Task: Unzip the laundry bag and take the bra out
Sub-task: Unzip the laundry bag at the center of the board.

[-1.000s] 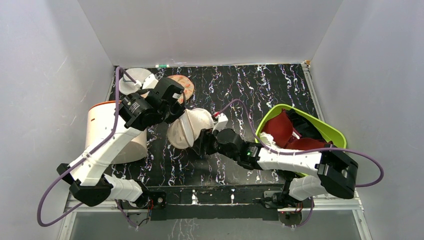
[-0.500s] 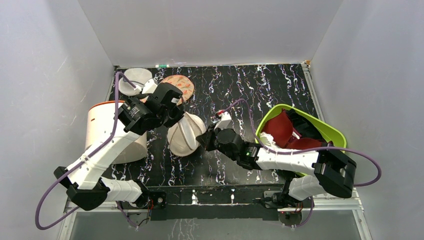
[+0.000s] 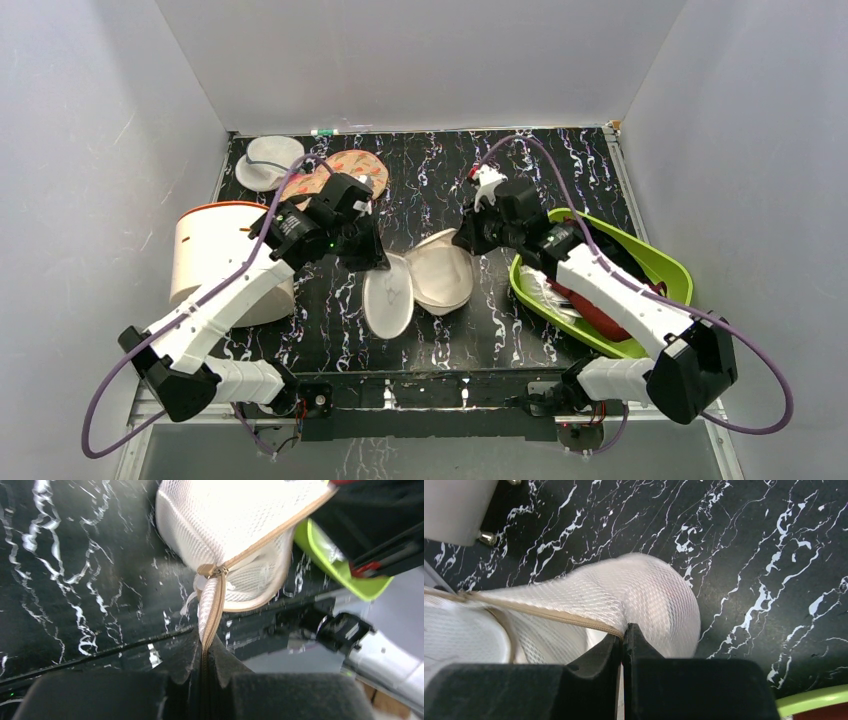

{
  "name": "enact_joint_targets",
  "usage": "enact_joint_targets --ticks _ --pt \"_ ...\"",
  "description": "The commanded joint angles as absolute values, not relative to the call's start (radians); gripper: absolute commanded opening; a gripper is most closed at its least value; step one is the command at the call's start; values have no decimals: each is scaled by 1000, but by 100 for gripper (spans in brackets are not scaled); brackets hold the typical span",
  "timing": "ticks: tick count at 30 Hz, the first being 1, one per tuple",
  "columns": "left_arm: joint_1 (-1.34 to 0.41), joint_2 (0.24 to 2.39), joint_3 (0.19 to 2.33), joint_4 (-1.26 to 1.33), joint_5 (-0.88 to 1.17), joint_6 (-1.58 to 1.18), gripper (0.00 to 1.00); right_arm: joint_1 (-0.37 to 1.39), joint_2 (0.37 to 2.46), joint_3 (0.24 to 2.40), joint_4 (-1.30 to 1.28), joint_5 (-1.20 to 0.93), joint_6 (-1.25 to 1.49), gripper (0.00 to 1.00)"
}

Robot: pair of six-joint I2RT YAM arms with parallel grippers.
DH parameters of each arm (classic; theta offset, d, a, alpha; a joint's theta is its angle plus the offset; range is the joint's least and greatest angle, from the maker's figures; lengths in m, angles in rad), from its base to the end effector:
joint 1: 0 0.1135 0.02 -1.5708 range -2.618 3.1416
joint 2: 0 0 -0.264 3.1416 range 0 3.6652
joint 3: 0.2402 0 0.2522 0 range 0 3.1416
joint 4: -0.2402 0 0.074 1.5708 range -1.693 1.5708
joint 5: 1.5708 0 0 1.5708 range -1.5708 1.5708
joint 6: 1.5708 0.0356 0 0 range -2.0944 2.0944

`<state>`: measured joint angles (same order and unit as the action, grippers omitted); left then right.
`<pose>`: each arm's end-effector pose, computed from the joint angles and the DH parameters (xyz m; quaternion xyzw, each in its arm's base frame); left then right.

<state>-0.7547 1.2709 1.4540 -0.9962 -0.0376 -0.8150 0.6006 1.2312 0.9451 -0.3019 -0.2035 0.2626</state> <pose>0.1810 -0.1684 0.3897 -0.0349 0.9283 -0.2490 0.2740 0.2225 0.1611 0.2905 -0.1948 0.8566 0.2777 0.3889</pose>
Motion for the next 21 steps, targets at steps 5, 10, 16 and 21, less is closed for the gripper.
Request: enact_joint_targets --ticks 5,10,16,21 --pt "-688 1234 1226 -835 439 -680 0 528 1371 1190 -581 -327 91 0" --pt "-627 1247 1068 -730 466 -655 0 528 1458 1262 -601 -289 79 1" --pt "-586 1310 1031 -669 392 -585 12 529 1494 1292 -580 -240 75 6" --pt "-582 1421 1144 -749 209 -476 50 536 1512 1332 -606 -183 78 19"
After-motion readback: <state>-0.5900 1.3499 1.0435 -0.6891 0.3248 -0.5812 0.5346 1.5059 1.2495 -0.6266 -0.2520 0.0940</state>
